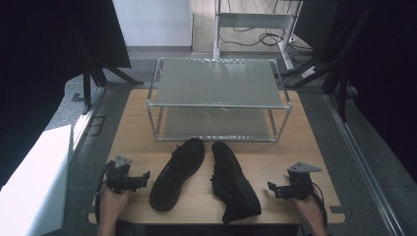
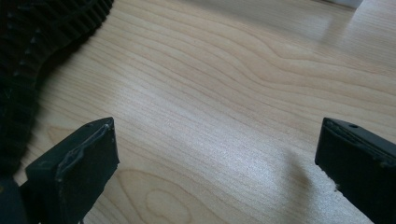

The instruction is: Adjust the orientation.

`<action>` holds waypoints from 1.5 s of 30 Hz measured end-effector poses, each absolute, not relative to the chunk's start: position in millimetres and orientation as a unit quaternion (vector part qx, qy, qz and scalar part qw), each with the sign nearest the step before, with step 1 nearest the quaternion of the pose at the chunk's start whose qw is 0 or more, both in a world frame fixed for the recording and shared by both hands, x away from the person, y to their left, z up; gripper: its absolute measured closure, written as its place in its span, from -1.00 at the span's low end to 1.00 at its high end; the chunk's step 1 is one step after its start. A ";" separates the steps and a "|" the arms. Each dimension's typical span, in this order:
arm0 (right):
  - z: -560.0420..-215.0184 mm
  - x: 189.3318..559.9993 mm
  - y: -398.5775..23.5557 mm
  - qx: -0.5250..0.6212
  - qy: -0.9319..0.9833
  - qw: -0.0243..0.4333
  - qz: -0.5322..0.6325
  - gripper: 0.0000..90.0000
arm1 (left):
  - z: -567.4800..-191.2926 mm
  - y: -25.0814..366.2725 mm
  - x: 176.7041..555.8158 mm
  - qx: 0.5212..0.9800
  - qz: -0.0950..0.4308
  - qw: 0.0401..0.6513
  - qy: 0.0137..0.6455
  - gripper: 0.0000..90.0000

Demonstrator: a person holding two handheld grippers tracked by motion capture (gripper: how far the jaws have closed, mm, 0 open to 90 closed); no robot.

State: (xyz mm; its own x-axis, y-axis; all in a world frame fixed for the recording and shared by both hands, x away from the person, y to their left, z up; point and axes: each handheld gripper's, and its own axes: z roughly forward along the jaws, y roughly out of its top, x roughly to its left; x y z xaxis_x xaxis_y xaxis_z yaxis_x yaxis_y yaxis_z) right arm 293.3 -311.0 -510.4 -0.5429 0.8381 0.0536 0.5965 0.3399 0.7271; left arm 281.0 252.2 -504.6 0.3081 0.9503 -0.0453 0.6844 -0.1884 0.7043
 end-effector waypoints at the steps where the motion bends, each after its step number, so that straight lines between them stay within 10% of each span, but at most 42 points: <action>1: -510.3 293.2 -310.9 0.448 0.801 0.169 0.360 -1.00 | -504.3 252.7 280.9 0.741 0.208 0.325 0.550 -1.00; 45: -507.5 291.9 -309.0 0.452 0.790 0.171 0.377 -1.00 | -507.6 240.9 282.3 0.772 0.200 0.306 0.520 -1.00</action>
